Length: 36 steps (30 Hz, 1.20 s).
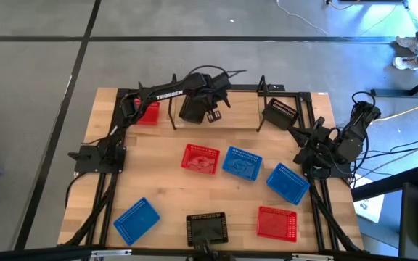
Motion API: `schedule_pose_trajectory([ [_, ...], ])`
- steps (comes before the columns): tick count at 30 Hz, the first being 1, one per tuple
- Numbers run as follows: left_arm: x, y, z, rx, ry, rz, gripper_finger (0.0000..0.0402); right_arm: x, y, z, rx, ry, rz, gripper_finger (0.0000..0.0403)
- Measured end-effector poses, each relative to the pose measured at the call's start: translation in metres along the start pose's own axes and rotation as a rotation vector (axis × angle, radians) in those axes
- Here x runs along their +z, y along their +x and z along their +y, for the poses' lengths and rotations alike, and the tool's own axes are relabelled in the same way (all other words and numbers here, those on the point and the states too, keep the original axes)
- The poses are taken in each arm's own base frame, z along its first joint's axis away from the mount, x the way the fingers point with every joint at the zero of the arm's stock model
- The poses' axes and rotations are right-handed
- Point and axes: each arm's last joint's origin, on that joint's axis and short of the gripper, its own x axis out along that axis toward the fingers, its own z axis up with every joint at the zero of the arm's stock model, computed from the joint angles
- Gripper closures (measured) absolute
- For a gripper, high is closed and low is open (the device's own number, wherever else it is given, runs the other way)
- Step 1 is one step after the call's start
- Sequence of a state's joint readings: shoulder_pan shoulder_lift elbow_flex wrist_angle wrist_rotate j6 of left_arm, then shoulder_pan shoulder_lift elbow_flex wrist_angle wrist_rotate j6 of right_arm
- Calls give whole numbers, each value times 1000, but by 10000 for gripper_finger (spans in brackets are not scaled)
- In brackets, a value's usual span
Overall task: Stack baskets on shelf by color
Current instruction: Put the left black bin on the shelf
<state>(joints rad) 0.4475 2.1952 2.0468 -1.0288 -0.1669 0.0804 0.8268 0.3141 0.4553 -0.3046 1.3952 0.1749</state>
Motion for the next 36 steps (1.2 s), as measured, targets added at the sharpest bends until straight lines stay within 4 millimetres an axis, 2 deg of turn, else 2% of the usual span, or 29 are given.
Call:
schedule_pose_trajectory([
  [5,-2,1,4,-63,-9,15,401,0,0,0,0,-1,0,397],
  [27,-9,3,21,-5,-29,74,401,0,0,0,0,-11,1,397],
  [36,-9,3,21,4,-49,79,401,0,0,0,0,-35,1,397],
])
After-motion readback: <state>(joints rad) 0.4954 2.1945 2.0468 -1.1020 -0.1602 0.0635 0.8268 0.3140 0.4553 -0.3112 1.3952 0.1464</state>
